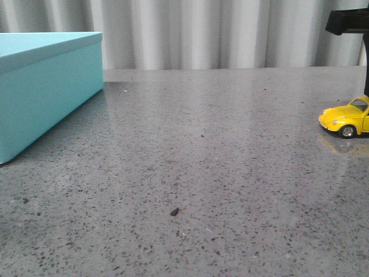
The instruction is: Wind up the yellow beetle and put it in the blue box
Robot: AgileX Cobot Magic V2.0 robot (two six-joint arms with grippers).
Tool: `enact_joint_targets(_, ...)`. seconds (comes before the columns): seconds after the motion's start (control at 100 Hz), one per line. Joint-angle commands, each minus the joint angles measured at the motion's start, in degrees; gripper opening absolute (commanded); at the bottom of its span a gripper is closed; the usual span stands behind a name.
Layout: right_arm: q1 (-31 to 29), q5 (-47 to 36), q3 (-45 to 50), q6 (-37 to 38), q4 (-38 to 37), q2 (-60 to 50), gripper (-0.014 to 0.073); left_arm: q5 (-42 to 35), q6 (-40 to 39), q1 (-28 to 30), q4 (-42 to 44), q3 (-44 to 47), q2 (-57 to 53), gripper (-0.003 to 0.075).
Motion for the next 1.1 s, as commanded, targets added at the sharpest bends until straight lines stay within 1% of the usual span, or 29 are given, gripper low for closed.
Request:
enact_joint_targets(0.0, -0.18, -2.46, -1.62, -0.44, -1.22, -1.15, -0.0052, -3.29, -0.06, -0.45, -0.89, -1.77, 0.59, -0.0021)
enact_joint_targets(0.61, -0.28, -2.8, -1.53, -0.44, -1.45, 0.81, -0.0052, -3.29, -0.06, -0.45, -0.89, -1.29, 0.59, -0.0021)
enact_joint_targets(0.79, -0.39, -1.97, -1.53, -0.44, -4.35, 0.81, -0.0052, -3.29, -0.06, -0.45, -0.89, -1.29, 0.59, -0.0021)
enact_joint_targets(0.88, -1.65, -1.45, -1.53, -0.44, -4.4, 0.81, -0.0052, -3.29, -0.06, -0.45, -0.89, -1.29, 0.59, -0.0021)
enact_joint_targets(0.98, -4.38, -0.81, -1.53, -0.44, -4.56, 0.81, -0.0052, -3.29, -0.06, -0.45, -0.89, -1.29, 0.59, -0.0021)
enact_joint_targets(1.09, -7.85, 0.77, -1.53, 0.85, -7.96, 0.81, -0.0052, -3.29, -0.06, -0.45, -0.89, -1.29, 0.59, -0.0021)
